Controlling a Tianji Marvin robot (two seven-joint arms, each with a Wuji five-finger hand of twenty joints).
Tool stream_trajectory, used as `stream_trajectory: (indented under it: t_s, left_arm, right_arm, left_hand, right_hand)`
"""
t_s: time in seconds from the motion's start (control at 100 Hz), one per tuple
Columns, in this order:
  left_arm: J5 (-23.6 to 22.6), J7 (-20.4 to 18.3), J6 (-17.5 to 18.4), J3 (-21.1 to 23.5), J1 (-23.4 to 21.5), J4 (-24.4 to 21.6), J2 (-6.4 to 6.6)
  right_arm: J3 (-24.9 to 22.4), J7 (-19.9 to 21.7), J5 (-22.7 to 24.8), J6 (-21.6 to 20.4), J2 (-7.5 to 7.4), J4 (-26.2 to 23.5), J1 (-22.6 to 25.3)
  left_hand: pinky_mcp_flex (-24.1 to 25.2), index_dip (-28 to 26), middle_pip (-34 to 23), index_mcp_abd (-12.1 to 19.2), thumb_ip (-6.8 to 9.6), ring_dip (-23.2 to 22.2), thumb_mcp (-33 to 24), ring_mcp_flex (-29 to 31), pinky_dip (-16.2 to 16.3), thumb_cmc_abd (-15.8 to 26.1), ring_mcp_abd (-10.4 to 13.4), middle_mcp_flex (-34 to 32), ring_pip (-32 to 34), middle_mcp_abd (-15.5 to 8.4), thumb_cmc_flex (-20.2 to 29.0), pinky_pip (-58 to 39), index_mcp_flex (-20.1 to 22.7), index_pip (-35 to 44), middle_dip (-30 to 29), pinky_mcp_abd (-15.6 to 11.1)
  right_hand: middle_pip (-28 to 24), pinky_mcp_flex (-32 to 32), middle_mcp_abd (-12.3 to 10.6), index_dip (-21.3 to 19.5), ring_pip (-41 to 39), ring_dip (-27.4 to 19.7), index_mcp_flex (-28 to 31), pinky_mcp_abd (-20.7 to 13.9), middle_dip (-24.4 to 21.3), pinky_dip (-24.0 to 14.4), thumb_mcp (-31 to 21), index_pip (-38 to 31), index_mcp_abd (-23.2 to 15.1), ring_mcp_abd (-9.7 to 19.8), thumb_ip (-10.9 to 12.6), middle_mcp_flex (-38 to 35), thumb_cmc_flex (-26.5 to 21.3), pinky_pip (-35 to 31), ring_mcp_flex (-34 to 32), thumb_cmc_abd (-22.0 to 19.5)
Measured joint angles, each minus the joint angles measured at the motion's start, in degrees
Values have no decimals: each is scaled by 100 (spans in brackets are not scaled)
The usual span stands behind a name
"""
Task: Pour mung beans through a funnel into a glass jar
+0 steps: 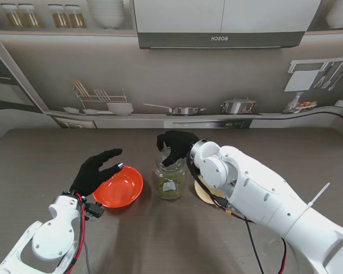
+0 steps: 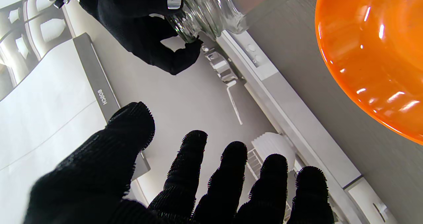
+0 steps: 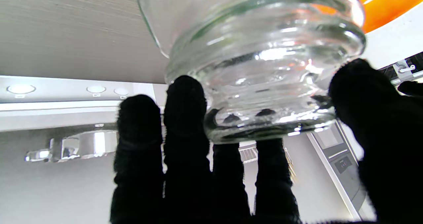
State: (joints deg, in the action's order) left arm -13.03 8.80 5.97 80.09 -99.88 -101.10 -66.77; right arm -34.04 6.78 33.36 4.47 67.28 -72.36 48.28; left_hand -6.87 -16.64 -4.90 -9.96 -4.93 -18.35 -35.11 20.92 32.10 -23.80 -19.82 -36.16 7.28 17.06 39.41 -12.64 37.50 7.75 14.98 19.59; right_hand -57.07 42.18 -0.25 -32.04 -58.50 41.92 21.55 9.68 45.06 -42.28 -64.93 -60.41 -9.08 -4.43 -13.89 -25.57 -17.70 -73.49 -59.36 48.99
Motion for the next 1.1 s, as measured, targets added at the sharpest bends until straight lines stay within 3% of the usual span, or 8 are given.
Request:
stream_trajectory:
  t_s: [0.48,0.81,1.1]
  left_arm:
    - [39,-42,-61,-11,7,-6,1]
    - [58,-66,-79,-11,10,-8,2]
    - [66,-82,-79,-11,11,-8,3]
  right_arm:
    - [-139,-19,164,-139,-90,-180,192]
    - [-155,-117,408,-164,-124,-232,252]
    - [-147,-165,569,-218,-149,-251,265]
  left_hand:
    - [0,-2,1,-4,0,0,0,0,1,0,-1,0,-1,0,0,0,2,1,0,0]
    - [0,-2,1,-5,0,0,0,0,1,0,-3,0,-1,1,0,0,2,1,0,1]
    - [0,-2,1,-6,0,0,0,0,1,0,-4,0,-1,1,0,0,2,1,0,1]
  right_hand:
    - [11,-166,1,-14,2,-1,-70,0,-28,-13,-131,96,-103,49,16,212,0,0,156,149]
    - [129,-398,6,-15,-3,-4,-634,0,-141,-13,-270,352,-136,375,185,802,179,1,553,221]
    - [468,-573,15,-15,208,-69,-841,0,-449,-13,-272,647,-225,321,188,1155,289,137,894,222]
